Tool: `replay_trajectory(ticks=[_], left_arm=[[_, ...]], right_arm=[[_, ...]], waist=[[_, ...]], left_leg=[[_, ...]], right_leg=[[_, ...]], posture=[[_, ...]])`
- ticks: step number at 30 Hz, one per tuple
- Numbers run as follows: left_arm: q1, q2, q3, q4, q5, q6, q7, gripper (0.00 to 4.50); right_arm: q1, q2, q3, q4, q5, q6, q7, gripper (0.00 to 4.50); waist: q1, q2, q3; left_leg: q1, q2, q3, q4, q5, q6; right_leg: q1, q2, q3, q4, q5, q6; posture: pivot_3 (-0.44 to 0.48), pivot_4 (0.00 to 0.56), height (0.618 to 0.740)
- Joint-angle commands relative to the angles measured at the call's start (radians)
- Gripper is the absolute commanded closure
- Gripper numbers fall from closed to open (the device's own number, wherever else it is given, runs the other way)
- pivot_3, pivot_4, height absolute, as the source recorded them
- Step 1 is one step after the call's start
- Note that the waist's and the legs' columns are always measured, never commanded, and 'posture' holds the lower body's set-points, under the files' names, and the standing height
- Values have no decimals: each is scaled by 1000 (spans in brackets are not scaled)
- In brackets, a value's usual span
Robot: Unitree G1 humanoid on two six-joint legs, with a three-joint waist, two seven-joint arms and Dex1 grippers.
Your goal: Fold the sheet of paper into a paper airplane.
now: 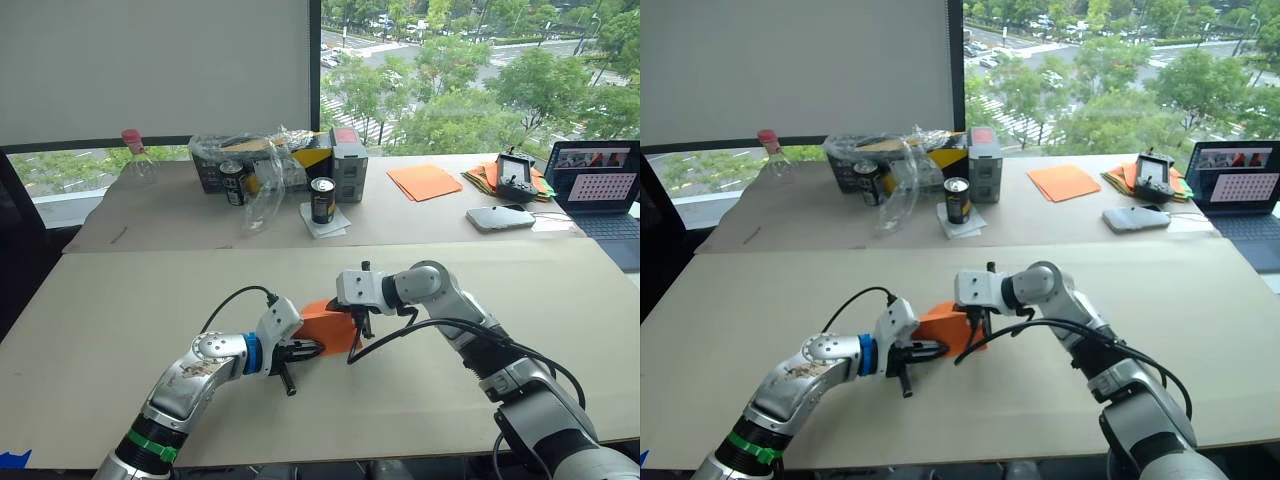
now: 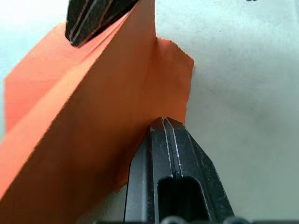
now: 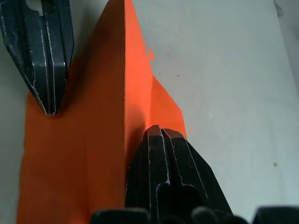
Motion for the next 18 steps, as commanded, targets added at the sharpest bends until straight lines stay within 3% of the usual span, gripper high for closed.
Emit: replay_trajectory(ticks=[1,9,15,18], left_arm=[[53,28,14,-49,-14,92,37,4500],[74,45,47,-111,-55,163,81,4500],[44,1,54,-122,-105,207,100,4500],[30,19,116,-160,-196,291,69,4500]], right_arm=[[5,-12,-22,-87,44,22,46,4474],[103,-48,-21,-283,76,138,84,4474],[129,-61,-22,-297,53,142,62,4474],[150,-62,-13,-300,52,144,57,4474]], waist=[[0,0,0],[6,0,0],[7,0,0],[9,0,0]], left_leg=[[0,0,0,0,0,0],[0,0,-1,0,0,0],[0,0,-1,0,0,0],[0,0,-1,0,0,0]], right_leg=[[0,0,0,0,0,0],[1,0,0,0,0,0],[1,0,0,0,0,0],[1,0,-1,-1,0,0]], posture=[[0,150,670],[0,150,670],[0,150,670],[0,150,670]])
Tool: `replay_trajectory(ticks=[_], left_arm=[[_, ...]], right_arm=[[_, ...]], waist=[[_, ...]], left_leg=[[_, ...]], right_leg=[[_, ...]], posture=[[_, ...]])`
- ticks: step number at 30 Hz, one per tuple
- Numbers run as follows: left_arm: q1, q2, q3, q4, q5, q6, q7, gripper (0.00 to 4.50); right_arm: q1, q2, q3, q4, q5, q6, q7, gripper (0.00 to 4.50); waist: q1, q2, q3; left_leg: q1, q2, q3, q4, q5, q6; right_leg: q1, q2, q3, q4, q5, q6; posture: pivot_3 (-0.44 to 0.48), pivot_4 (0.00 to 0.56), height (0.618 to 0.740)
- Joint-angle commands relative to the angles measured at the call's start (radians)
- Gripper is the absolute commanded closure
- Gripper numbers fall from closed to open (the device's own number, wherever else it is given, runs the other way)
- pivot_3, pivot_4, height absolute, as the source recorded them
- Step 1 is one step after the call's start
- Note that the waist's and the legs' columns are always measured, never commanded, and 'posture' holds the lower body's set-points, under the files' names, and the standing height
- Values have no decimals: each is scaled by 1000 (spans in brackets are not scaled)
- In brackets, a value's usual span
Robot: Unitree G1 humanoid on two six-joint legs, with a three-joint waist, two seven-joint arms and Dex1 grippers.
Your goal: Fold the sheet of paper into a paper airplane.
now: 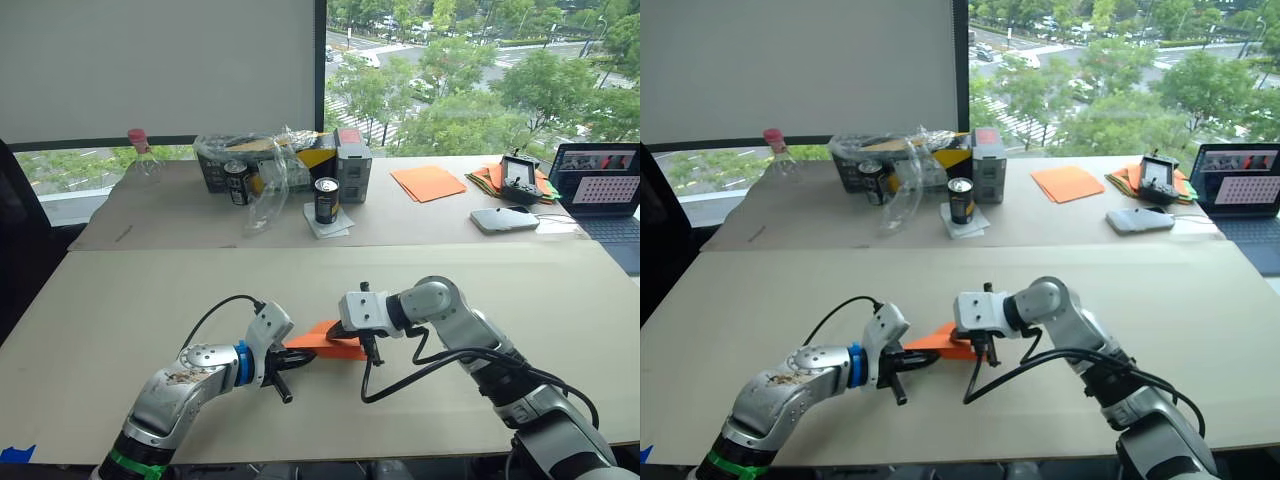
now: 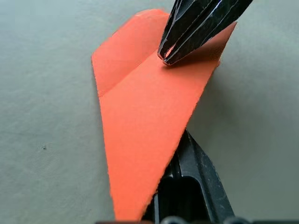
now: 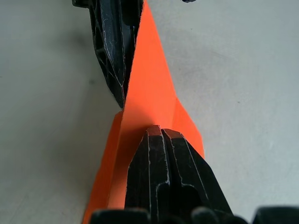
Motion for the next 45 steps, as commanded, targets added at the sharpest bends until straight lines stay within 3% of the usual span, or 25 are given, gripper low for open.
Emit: replay_trajectory(ticks=[1,8,12,16,24,36,45], left_arm=[[-23,50,89,-52,-128,120,-51,4500],[-26,284,314,-98,-415,315,-225,4500],[-53,299,382,-57,-506,302,-257,4500],[-99,196,323,-30,-468,228,-161,4500],[-95,-11,129,98,-274,74,9,4500],[-28,110,-53,145,-51,-159,-99,4500],[-32,56,-69,176,-23,-200,-84,4500]], right_arm=[[25,-7,-2,-22,-4,-5,-19,4474],[69,-5,15,-7,-20,-11,-41,4474],[78,0,21,-2,-27,-8,-54,4474],[93,8,21,-16,-28,16,-77,4474],[159,-14,-10,-107,-24,116,-127,4474],[205,-45,-85,-188,23,241,-174,4474],[293,-63,-221,-345,137,402,-229,4474]], waist=[[-2,0,0],[-10,-1,0],[-5,-1,0],[0,-1,0],[-1,-1,0],[6,-1,0],[20,-1,0]], left_leg=[[0,0,0,0,0,0],[-1,1,0,-1,0,-1],[0,1,-1,-1,0,-1],[1,1,-1,-1,1,-1],[0,1,0,-1,1,-2],[0,1,0,-1,0,-1],[0,0,0,-1,0,0]], right_leg=[[0,0,0,0,0,0],[-2,1,0,0,0,0],[-1,1,0,0,0,0],[0,1,-1,0,0,0],[0,0,0,-1,0,-1],[1,0,0,-1,0,-1],[1,0,0,-1,0,-1]], posture=[[0,150,670],[0,150,670],[0,150,670],[0,150,670],[0,150,670],[0,150,670],[0,150,670]])
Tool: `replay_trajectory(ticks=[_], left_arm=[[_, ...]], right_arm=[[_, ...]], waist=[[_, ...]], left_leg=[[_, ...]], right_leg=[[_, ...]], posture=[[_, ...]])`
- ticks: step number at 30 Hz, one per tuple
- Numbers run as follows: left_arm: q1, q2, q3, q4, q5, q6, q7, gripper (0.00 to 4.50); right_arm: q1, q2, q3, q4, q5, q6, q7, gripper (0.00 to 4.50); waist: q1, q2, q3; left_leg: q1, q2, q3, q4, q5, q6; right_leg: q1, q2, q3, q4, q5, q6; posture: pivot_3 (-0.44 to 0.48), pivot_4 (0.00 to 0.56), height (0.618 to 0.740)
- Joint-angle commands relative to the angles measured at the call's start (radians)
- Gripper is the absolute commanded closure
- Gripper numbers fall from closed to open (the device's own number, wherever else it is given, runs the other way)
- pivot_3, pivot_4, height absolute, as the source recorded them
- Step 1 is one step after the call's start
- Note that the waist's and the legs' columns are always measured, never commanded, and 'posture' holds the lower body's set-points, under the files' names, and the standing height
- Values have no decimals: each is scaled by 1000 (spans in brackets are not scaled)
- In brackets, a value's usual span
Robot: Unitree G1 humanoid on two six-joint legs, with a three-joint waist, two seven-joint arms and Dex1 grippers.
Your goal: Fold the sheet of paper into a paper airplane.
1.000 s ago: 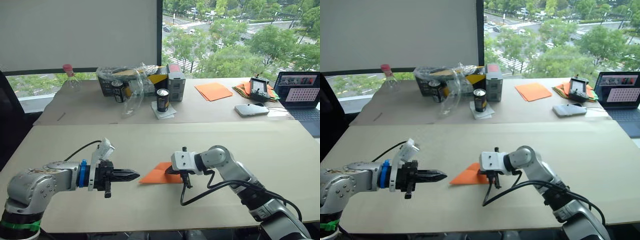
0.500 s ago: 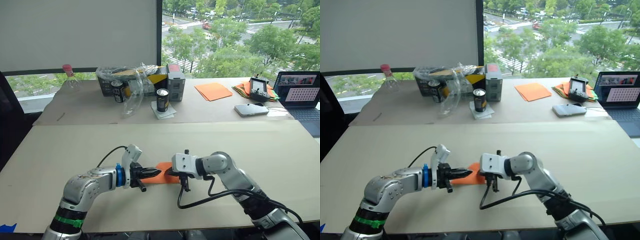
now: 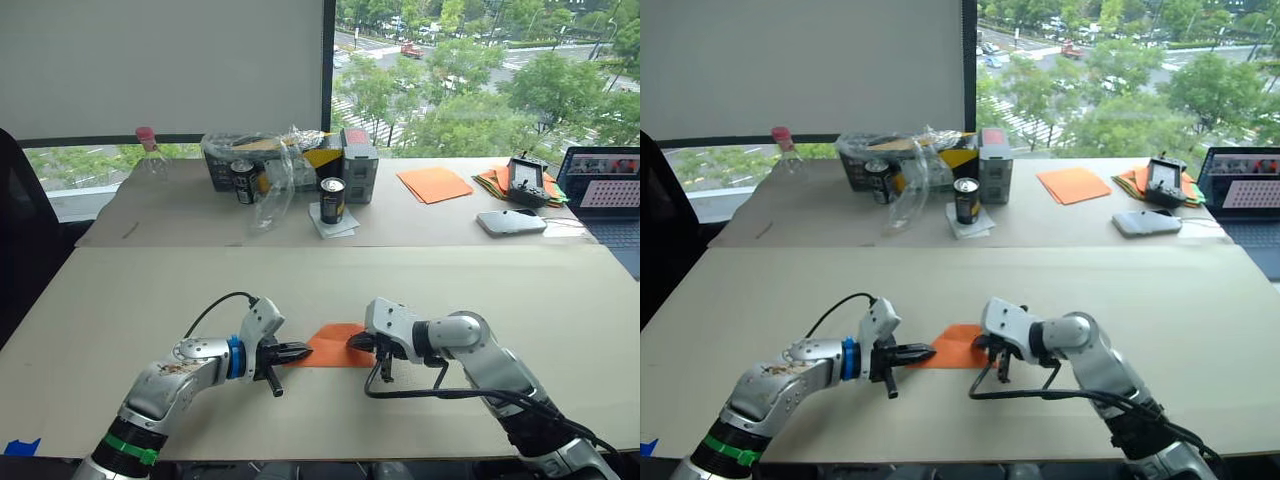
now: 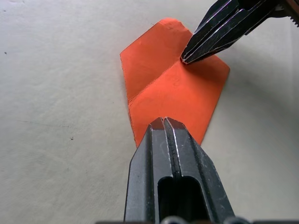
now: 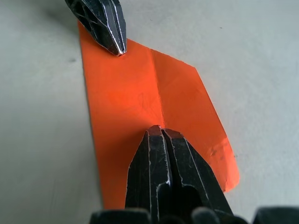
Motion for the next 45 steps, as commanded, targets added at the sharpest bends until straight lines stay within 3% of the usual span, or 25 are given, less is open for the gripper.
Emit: replay_trajectory(ticks=[1,8,14,18,24,32,45], left_arm=[[1,-15,-38,22,33,-8,-2,4500],[-21,-19,-49,52,53,-26,-19,4500],[-35,-30,-47,64,58,-29,-29,4500],[-35,-28,-51,77,67,-36,-39,4500],[-40,-13,-43,95,79,-51,-54,4500],[-32,3,-41,91,82,-70,-82,4500],[-21,-3,-39,74,86,-78,-74,4500]], right_arm=[[-5,-16,-82,-82,61,56,-25,4474],[1,-23,-249,-139,265,260,-27,4474],[37,-67,-314,-122,383,389,-35,4474],[27,-77,-306,-96,423,415,-34,3319],[-23,-67,-273,-31,442,424,-45,1202],[-99,-64,-202,104,387,318,-36,1202],[-127,-23,-184,179,473,400,14,1202]], waist=[[1,0,0],[4,0,0],[4,0,0],[3,0,0],[2,0,0],[0,0,0],[-1,0,0]], left_leg=[[0,0,0,0,0,0],[0,0,0,0,0,0],[0,0,0,0,0,0],[0,0,0,0,0,0],[0,0,0,0,0,1],[0,1,0,0,0,0],[0,1,0,-1,0,1]], right_leg=[[0,0,0,0,0,0],[0,0,0,0,0,0],[1,0,0,-1,0,0],[1,0,0,-1,0,0],[1,0,0,-1,0,0],[0,0,-1,-1,0,0],[0,0,-1,-2,0,0]], posture=[[0,150,670],[0,150,670],[0,150,670],[0,150,670],[0,150,670],[0,150,670],[0,150,670]])
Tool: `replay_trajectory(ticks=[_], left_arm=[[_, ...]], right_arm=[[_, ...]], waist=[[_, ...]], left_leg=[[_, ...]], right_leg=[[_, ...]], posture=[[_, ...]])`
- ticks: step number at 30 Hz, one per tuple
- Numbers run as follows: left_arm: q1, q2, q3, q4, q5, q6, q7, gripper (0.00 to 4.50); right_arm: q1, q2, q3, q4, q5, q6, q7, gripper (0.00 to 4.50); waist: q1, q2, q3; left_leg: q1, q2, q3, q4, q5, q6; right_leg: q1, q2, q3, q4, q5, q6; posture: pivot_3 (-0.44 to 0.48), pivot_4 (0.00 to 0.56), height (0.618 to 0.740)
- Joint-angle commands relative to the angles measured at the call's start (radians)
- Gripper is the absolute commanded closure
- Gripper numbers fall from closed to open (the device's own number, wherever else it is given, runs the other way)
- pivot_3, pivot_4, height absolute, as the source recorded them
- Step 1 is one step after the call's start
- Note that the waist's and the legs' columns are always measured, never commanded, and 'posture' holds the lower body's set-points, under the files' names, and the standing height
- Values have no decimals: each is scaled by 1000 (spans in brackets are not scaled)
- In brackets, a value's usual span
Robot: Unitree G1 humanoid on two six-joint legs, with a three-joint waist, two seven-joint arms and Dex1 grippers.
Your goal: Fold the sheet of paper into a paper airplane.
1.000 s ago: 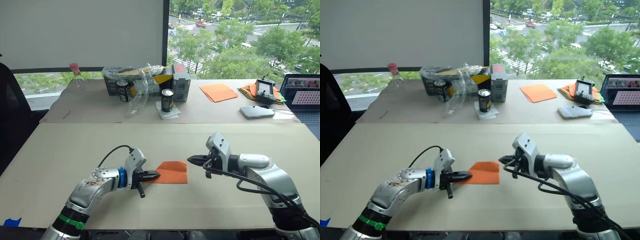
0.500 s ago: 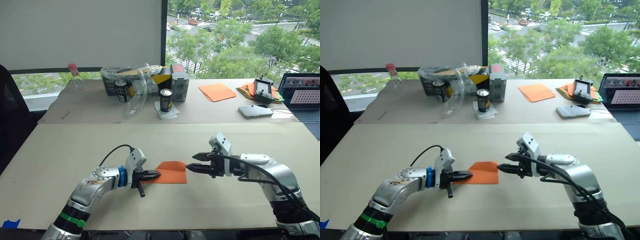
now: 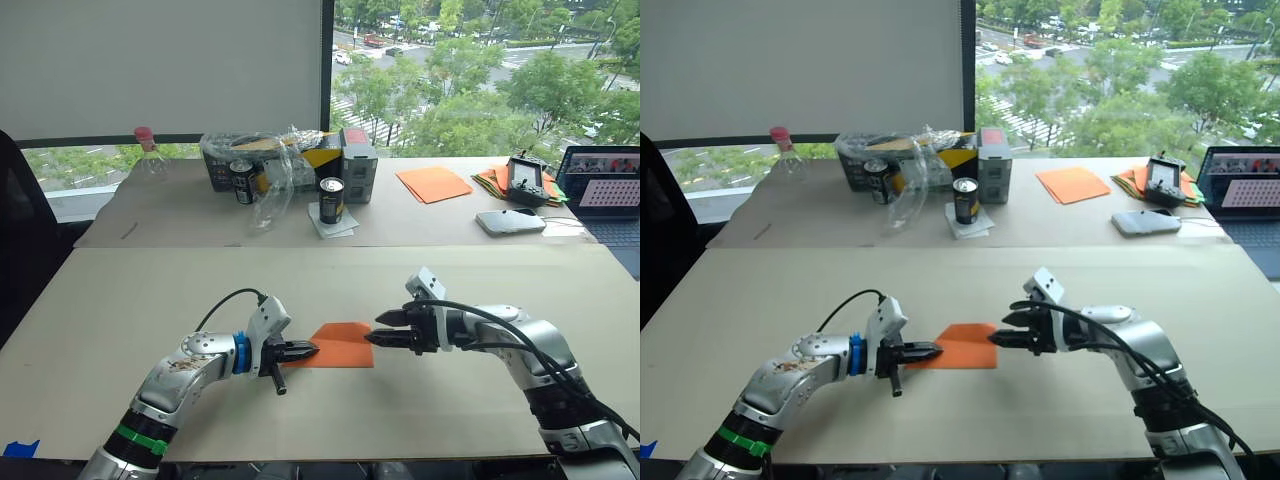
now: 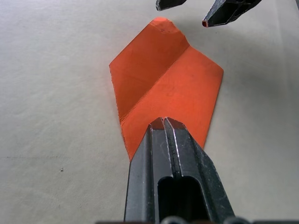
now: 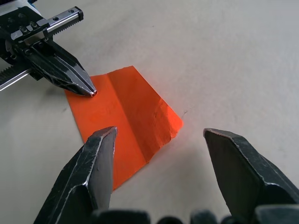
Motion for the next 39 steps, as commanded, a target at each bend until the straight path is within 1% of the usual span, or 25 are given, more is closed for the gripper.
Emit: replay_trajectory(ticks=[1,10,11,14,20,27,31,33,36,39], left_arm=[[23,9,-9,-3,30,4,14,4500],[26,-2,-13,-14,32,9,26,4500],[28,-3,-12,-19,31,11,28,4500],[32,-4,-11,-25,30,13,30,4500],[34,-3,-11,-27,31,16,32,4500],[28,-5,-14,-21,32,16,31,4500],[25,-6,-17,-16,34,15,29,4500],[24,-7,-19,-15,35,15,28,4500],[22,-6,-19,-13,33,15,24,4500],[18,-10,-20,-10,30,13,18,4500]], right_arm=[[-19,15,-25,-10,53,28,12,1202],[-26,50,-30,16,84,48,-1,1202],[-26,52,-36,21,85,46,-7,1437],[-24,53,-46,26,93,48,-13,2359],[-21,47,-46,17,91,31,-11,4463],[-11,31,-53,-6,95,23,-1,4489],[8,18,-51,-45,81,-29,11,4489],[24,5,-35,-72,48,-100,20,4489],[64,-18,8,-109,-50,-300,34,4489],[135,-40,63,-133,-130,-485,70,4489]], waist=[[0,0,0],[1,0,0],[1,0,0],[1,0,0],[1,0,0],[1,0,0],[1,0,0],[2,0,0],[3,0,0],[4,0,0]], left_leg=[[0,0,0,0,0,0],[0,0,0,0,0,0],[0,0,0,0,0,0],[0,0,0,0,0,0],[0,0,0,0,0,0],[0,0,0,0,0,0],[0,0,0,0,0,0],[0,0,0,0,0,0],[0,0,0,0,0,0],[0,-1,0,0,0,0]], right_leg=[[0,0,0,0,0,0],[0,0,0,0,0,0],[0,0,0,0,0,0],[0,0,0,0,0,0],[0,0,0,0,0,0],[0,0,0,0,0,0],[0,0,0,0,0,0],[0,0,0,0,0,0],[0,0,0,0,0,0],[0,0,-1,0,0,1]], posture=[[0,150,670],[0,150,670],[0,150,670],[0,150,670],[0,150,670],[0,150,670],[0,150,670],[0,150,670],[0,150,670],[0,150,670]])
